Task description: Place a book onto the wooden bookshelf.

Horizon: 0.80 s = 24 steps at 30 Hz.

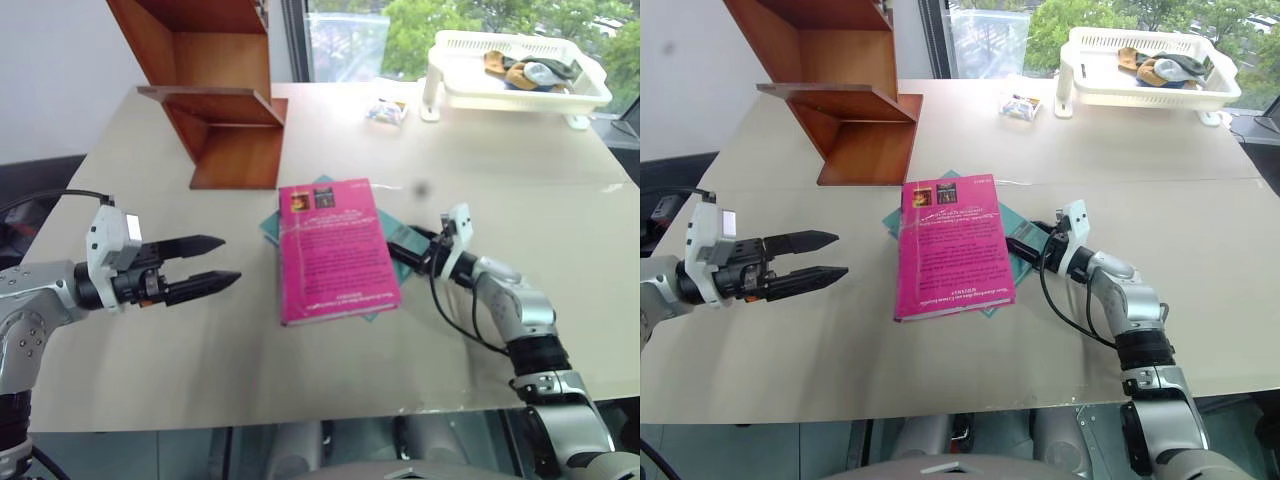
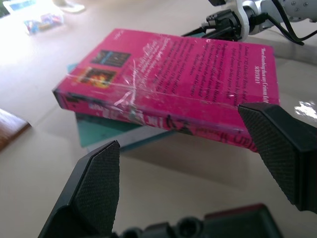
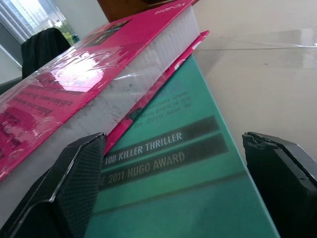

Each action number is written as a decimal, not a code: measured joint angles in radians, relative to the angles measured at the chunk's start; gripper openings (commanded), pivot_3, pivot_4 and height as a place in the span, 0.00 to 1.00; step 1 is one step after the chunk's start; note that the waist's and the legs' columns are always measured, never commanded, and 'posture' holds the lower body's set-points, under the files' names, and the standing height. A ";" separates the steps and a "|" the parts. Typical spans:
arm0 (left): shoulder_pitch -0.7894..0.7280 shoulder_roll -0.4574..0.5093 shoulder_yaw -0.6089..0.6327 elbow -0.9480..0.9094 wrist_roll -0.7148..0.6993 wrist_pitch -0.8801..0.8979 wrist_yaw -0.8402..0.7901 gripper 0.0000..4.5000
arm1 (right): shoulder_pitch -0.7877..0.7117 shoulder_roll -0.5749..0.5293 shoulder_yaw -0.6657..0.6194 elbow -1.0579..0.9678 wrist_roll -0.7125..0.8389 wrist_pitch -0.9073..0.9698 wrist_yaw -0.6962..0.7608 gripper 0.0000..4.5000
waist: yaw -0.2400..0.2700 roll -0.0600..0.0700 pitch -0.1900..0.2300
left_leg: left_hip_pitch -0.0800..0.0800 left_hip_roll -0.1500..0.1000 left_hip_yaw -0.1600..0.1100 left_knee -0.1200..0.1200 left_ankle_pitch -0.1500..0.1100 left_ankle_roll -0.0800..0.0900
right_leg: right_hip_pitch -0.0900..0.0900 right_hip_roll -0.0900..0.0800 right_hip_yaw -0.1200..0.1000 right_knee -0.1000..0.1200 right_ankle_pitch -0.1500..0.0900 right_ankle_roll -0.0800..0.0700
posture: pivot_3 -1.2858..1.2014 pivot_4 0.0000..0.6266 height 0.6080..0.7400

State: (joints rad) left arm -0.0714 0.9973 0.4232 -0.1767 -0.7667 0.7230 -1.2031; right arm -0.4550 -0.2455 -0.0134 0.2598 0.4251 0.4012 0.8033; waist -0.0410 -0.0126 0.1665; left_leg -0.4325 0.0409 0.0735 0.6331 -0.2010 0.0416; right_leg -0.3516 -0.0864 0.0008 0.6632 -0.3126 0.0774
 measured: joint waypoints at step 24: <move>0.031 0.012 0.000 0.038 0.028 -0.007 -0.014 0.98 | -0.117 0.090 0.021 -0.097 0.028 0.039 -0.128 1.00 | -0.002 0.000 0.000 | -0.003 0.000 0.004 -0.004 0.000 0.000 | -0.007 -0.001 0.004 0.001 0.000 0.000 | 0.52 0.24 1.00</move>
State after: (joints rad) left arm -0.0401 1.0090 0.4237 -0.1387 -0.7386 0.7161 -1.2168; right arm -0.5717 -0.1550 0.0074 0.1624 0.4527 0.4404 0.6753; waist -0.0427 -0.0125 0.1668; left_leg -0.4353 0.0405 0.0772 0.6295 -0.2007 0.0412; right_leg -0.3586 -0.0877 0.0044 0.6642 -0.3127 0.0770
